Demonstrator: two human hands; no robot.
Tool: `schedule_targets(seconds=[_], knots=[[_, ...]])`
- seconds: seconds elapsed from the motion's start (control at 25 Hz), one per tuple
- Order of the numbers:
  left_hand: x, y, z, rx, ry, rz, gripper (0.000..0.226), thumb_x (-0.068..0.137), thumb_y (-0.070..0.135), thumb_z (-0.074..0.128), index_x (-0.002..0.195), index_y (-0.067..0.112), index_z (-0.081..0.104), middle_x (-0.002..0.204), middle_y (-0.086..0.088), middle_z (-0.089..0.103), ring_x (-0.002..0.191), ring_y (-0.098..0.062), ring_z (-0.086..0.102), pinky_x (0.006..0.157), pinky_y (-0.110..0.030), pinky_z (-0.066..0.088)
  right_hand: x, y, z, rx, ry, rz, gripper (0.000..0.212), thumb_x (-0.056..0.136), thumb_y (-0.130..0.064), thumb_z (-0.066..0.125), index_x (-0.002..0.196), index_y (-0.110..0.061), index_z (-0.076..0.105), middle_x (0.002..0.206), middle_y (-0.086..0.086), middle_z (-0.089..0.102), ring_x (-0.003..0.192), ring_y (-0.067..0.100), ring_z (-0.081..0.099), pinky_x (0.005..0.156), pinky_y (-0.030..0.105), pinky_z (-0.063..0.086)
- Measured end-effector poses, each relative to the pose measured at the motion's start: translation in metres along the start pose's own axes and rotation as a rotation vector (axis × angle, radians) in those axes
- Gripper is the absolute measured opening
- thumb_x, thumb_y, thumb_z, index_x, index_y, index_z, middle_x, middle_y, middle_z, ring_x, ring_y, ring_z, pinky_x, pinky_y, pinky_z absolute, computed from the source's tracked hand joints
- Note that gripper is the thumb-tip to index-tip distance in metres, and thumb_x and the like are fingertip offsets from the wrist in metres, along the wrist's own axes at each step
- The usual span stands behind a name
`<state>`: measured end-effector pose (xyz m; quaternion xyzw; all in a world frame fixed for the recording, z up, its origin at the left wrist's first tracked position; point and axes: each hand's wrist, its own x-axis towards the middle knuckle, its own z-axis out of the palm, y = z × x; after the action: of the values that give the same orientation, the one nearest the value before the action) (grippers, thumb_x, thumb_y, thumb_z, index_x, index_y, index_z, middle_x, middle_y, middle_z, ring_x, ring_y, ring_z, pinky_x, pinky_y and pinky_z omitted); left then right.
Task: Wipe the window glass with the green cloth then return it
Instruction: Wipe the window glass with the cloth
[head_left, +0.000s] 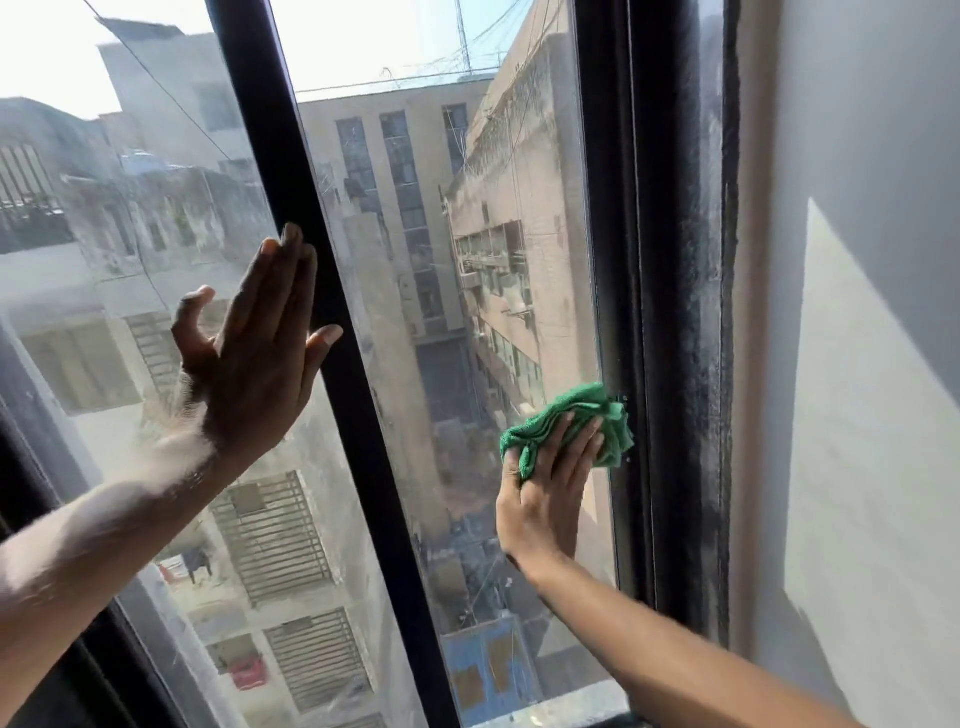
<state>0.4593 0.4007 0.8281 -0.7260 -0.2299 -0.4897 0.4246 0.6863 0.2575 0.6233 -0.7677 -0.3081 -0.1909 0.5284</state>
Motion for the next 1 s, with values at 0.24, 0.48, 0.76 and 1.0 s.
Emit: schedule_targets(seconds=[0.24,0.48,0.76,1.0], knots=[[0.003,0.006,-0.007,0.120,0.124,0.041,0.065,0.126,0.039,0.047,0.179,0.004,0.032,0.186,-0.010,0.030,0.168,-0.029,0.040,0.121,-0.050,0.023,0.128,-0.107,-0.058,-0.278,0.028,-1.078,0.073,0.107,-0.041,0.054,0.173,-0.023,0.031,0.184,0.010,0.022,0.171,0.031,0.020,0.139,0.045,0.016],[0.004,0.004,-0.004,0.153,0.144,0.060,0.067,0.124,0.039,0.053,0.178,0.005,0.034,0.186,-0.009,0.033,0.167,-0.027,0.042,0.121,-0.050,0.026,0.156,-0.167,-0.058,0.187,0.315,-0.336,0.074,0.104,-0.025,0.062,0.171,-0.007,0.034,0.182,0.025,0.018,0.170,0.044,0.015,0.138,0.058,0.020],[0.001,0.006,-0.002,0.010,0.046,-0.033,0.066,0.126,0.041,0.044,0.181,0.011,0.027,0.190,-0.003,0.021,0.173,-0.023,0.031,0.124,-0.055,0.025,0.015,0.024,0.001,-0.386,-0.202,-1.017,0.086,0.106,-0.037,0.058,0.177,-0.029,0.010,0.187,-0.001,-0.007,0.172,0.021,-0.012,0.141,0.048,0.014],[0.003,0.009,-0.011,0.014,-0.043,-0.048,0.066,0.127,0.044,0.038,0.182,0.011,0.023,0.190,-0.004,0.016,0.175,-0.024,0.023,0.127,-0.063,0.025,-0.008,0.010,0.007,0.098,0.004,-0.044,0.079,0.113,-0.048,0.044,0.171,-0.017,0.000,0.182,0.010,-0.011,0.171,0.030,-0.008,0.140,0.052,0.008]])
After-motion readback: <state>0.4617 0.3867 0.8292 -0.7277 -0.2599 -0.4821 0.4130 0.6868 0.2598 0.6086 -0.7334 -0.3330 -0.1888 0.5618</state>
